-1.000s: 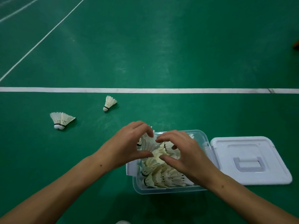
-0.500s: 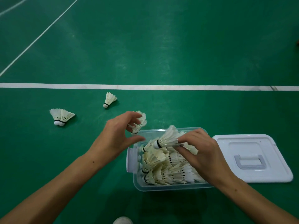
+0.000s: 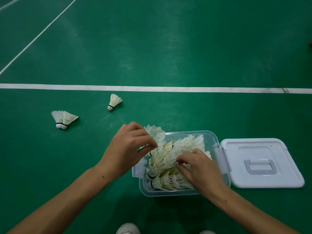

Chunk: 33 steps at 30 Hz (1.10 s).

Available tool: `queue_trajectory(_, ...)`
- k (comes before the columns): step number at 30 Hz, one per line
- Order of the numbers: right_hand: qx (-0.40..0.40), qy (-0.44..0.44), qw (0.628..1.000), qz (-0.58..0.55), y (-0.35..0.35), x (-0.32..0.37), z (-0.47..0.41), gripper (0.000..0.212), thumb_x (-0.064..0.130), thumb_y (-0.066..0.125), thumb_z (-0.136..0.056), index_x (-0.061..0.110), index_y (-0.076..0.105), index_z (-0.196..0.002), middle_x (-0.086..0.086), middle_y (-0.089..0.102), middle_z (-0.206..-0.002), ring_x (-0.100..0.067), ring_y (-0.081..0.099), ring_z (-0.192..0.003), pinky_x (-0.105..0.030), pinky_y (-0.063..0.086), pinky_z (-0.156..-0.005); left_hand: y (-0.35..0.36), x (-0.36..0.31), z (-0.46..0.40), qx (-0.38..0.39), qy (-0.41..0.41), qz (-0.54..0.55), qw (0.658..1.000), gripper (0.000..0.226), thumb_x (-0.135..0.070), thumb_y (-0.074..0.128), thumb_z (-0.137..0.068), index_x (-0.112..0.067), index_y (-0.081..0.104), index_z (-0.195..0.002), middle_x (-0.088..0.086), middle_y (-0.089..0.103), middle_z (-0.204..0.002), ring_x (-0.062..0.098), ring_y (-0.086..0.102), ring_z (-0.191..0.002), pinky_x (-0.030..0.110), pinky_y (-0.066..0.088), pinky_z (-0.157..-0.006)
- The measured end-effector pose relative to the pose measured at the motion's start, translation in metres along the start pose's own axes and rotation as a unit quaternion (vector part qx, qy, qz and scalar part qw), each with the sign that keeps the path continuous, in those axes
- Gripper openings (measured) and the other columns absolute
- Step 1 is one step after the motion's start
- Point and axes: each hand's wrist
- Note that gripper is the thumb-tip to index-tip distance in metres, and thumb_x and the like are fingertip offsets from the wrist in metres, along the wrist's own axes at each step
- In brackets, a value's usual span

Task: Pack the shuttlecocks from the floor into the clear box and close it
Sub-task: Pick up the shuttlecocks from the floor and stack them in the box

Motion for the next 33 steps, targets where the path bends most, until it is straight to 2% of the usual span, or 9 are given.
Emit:
queue_trajectory(3,0.005,0.01,1.0,-0.005,0.003,0.004,-0.005,0.015,0.038,0.066,-0.1,0.03,0.077,-0.105,0.013,0.067,-0.089,-0.01,0.056,-0.089,-0.018,0.038,-0.064,0.002,-0.003,0.002,0.0,0.023,-0.031,0.999,0.012,-0.039,0.07,-0.095,-0.032,0.079,-0.091,-0.019,0.072,-0.09,0.02,0.061,-0.105,0.042,0.045,-0.084)
queue_trajectory(8,0.041,0.017,0.999,-0.011,0.0,0.0,-0.008,0.021,0.042,0.067,-0.098,0.03,0.075,-0.113,0.012,0.07,-0.1,-0.007,0.056,-0.097,-0.016,0.038,-0.073,0.01,-0.008,0.003,0.032,0.027,0.005,0.999,0.016,-0.038,0.066,-0.096,-0.03,0.078,-0.089,-0.016,0.074,-0.09,0.024,0.06,-0.131,0.053,0.04,-0.114)
queue_trajectory(11,0.057,0.027,0.998,-0.031,-0.014,-0.004,-0.001,0.042,0.054,0.069,-0.091,0.036,0.066,-0.128,0.019,0.069,-0.116,0.0,0.053,-0.111,-0.022,0.048,-0.091,0.01,-0.01,-0.002,0.056,0.015,0.041,0.997,0.02,-0.038,0.063,-0.098,-0.027,0.079,-0.092,-0.013,0.074,-0.094,0.021,0.06,-0.131,0.049,0.049,-0.106)
queue_trajectory(13,0.026,0.025,0.998,-0.047,-0.031,-0.007,0.002,0.048,0.055,0.073,-0.086,0.036,0.066,-0.13,0.023,0.069,-0.116,0.001,0.055,-0.111,-0.028,0.052,-0.097,0.007,-0.013,-0.009,0.067,0.011,0.07,0.995,0.02,-0.038,0.063,-0.098,-0.026,0.079,-0.095,-0.013,0.075,-0.101,0.018,0.058,-0.131,0.043,0.051,-0.103)
queue_trajectory(17,-0.072,-0.022,0.996,-0.048,-0.057,-0.008,0.0,0.042,0.047,0.078,-0.085,0.03,0.07,-0.123,0.018,0.069,-0.115,-0.007,0.059,-0.108,-0.034,0.058,-0.082,0.004,-0.021,-0.027,0.084,0.026,0.093,0.992,0.011,-0.031,0.07,-0.097,-0.024,0.079,-0.096,-0.011,0.073,-0.114,0.018,0.058,-0.131,0.043,0.053,-0.101)
queue_trajectory(21,-0.089,-0.09,0.992,-0.01,-0.056,-0.001,-0.013,0.042,0.033,0.087,-0.083,0.024,0.071,-0.121,0.011,0.069,-0.121,-0.019,0.059,-0.112,-0.041,0.057,-0.085,0.001,-0.03,-0.044,0.093,0.032,0.11,0.989,0.003,-0.025,0.077,-0.094,-0.026,0.078,-0.097,-0.008,0.068,-0.119,0.017,0.062,-0.124,0.044,0.053,-0.095)
queue_trajectory(26,-0.124,-0.119,0.985,0.006,-0.046,-0.003,-0.02,0.02,0.026,0.085,-0.085,0.021,0.077,-0.102,0.011,0.075,-0.103,-0.022,0.056,-0.096,-0.043,0.055,-0.07,0.003,-0.037,-0.053,0.077,0.036,0.137,0.987,0.008,-0.024,0.08,-0.092,-0.025,0.078,-0.1,-0.007,0.064,-0.122,0.01,0.066,-0.11,0.039,0.054,-0.092)
queue_trajectory(30,-0.145,-0.097,0.984,-0.018,-0.05,-0.009,-0.014,0.014,0.033,0.079,-0.088,0.025,0.078,-0.099,0.016,0.074,-0.099,-0.02,0.057,-0.095,-0.04,0.054,-0.072,0.003,-0.034,-0.048,0.052,0.0,0.147,0.988,0.042,-0.036,0.083,-0.088,-0.024,0.069,-0.125,-0.008,0.058,-0.137,0.007,0.056,-0.13,0.03,0.047,-0.11)
queue_trajectory(33,-0.175,-0.045,0.981,-0.066,-0.054,-0.02,-0.006,0.015,0.034,0.08,-0.086,0.026,0.08,-0.098,0.019,0.073,-0.097,-0.016,0.06,-0.097,-0.034,0.054,-0.078,0.004,-0.019,-0.035,0.086,-0.062,0.096,0.99,0.064,-0.058,0.079,-0.082,-0.029,0.06,-0.136,-0.014,0.057,-0.139,0.005,0.051,-0.13,0.036,0.046,-0.111)
Point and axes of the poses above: each hand's wrist, its own z-axis away from the middle knuckle, its own y-axis out of the palm, x = y × z
